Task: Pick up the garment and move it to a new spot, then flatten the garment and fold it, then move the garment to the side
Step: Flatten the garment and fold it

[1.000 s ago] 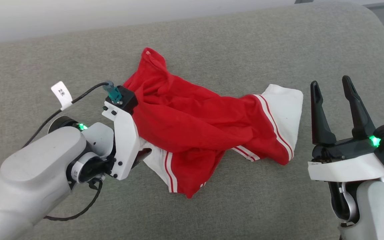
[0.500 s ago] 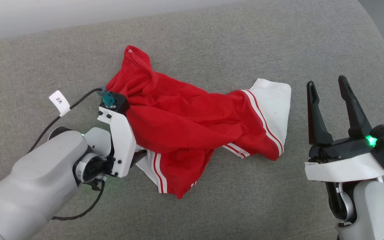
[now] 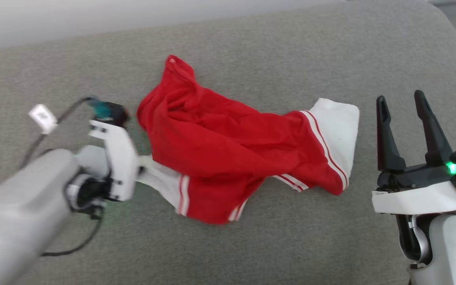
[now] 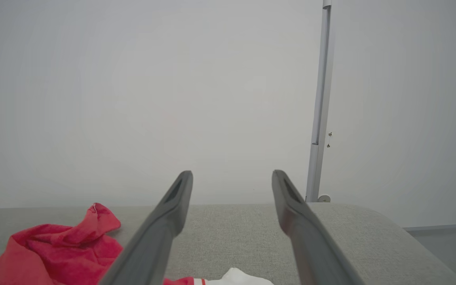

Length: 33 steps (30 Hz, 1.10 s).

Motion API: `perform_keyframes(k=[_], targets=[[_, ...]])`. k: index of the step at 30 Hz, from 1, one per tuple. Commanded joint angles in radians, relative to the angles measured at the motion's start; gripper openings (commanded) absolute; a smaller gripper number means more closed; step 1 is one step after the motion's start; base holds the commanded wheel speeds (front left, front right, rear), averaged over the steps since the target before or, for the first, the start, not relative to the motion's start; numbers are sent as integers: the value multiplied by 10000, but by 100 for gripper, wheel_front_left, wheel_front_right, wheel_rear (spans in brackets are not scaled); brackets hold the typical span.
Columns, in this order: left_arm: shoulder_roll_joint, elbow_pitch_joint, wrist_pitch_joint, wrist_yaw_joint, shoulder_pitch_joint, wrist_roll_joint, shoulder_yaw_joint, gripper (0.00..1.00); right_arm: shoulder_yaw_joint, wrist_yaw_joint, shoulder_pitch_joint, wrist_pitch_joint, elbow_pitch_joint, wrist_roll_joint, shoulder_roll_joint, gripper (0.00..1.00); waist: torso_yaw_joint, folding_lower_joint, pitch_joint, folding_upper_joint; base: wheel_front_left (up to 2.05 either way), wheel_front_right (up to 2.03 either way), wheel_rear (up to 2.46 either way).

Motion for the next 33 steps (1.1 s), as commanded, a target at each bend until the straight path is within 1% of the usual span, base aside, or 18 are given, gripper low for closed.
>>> perform_keyframes(k=[1, 4, 6, 7, 14, 18, 21, 27, 33], targets=[[436, -41, -65, 155, 144, -119, 102, 0, -54, -5, 118, -28, -31, -53, -45, 100, 204, 0, -130, 0, 0, 0, 0], [955, -466, -201, 357, 123, -162, 320, 0, -183, -5, 224, 31, -77, -87, -107, 100, 473, 0, -243, 0, 0, 0, 0], [1376, -756, -281, 632, 217, -268, 480, 0, -235, -5, 260, 64, -115, -87, -136, 100, 637, 0, -301, 0, 0, 0, 0], [1376, -756, -281, 632, 217, -268, 480, 0, -235, -5, 260, 64, -115, -87, -136, 100, 637, 0, -301, 0, 0, 0, 0], [2863, -1524, -505, 1433, 743, -579, 920, 0, -309, -5, 342, 246, -197, -67, -270, 100, 1064, 0, -388, 0, 0, 0, 0], [3399, -1816, -762, 1804, 1335, -1036, 1179, 0, -329, -5, 373, 289, -216, -37, -345, 100, 1222, 0, -426, 0, 0, 0, 0], [3574, -1985, -976, 2013, 1839, -1393, 1270, 0, -343, -5, 413, 294, -176, -32, -379, 100, 1313, 0, -467, 0, 0, 0, 0], [3489, -2194, -942, 2239, 2794, -1838, 1076, 0, -355, -5, 495, 353, -143, -16, -410, 100, 1425, 0, -574, 0, 0, 0, 0], [3667, -2160, -1087, 2533, 3162, -1683, 917, 0, -369, -5, 560, 404, -130, -4, -477, 100, 1460, 0, -669, 0, 0, 0, 0]])
